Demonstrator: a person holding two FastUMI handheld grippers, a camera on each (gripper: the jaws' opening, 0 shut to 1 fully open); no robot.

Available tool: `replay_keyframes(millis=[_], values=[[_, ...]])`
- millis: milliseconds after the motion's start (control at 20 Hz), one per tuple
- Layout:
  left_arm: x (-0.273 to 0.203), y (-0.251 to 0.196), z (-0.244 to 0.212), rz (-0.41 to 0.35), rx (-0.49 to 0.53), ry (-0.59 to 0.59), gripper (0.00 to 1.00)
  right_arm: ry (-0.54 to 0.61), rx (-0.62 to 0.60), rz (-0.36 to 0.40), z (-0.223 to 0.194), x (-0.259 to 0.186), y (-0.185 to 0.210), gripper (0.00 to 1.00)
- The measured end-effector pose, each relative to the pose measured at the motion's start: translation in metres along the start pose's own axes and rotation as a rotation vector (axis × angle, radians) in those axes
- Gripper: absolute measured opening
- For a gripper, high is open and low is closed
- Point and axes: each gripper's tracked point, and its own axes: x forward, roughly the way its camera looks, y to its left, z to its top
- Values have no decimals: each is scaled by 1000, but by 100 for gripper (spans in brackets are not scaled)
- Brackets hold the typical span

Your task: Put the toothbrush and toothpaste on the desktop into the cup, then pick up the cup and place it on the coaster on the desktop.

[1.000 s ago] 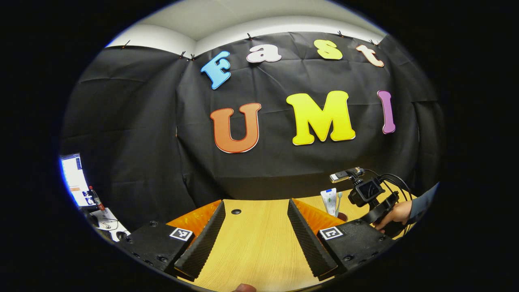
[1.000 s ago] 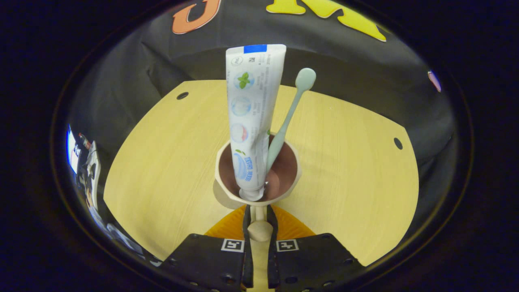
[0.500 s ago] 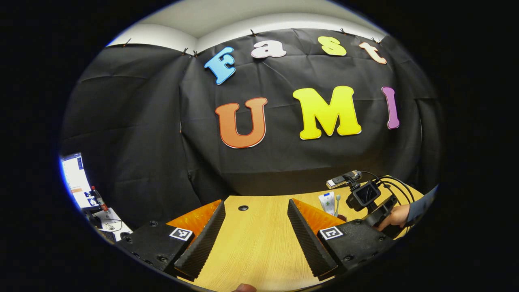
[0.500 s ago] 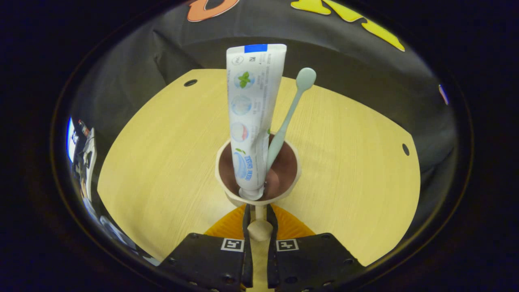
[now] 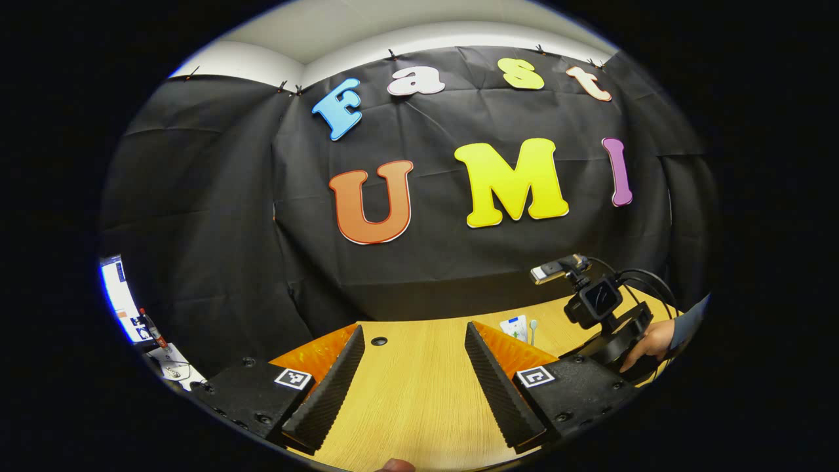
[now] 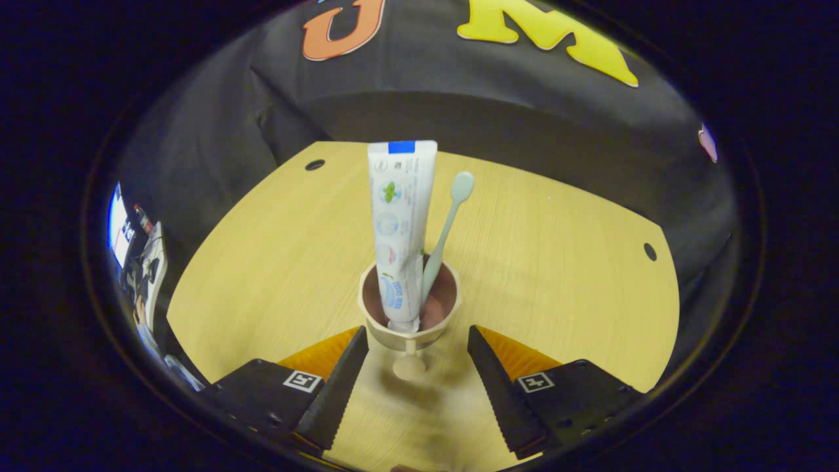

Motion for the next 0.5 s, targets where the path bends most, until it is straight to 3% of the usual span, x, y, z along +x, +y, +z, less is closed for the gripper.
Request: replay_keyframes(millis=[250,300,350,500], values=[[3,-17,15,-40,-27,-32,97,-229,22,-42,31,-55,-37,95],[3,-19,17,-41,-33,-35,91,-276,21,-57,35,-68,-46,95],[2,-22,19,-46,-40,-42,97,-322,25,-73,41,-81,-54,95],[-1,-33,29,-64,-52,-65,97,-444,34,-105,51,-119,-71,95]])
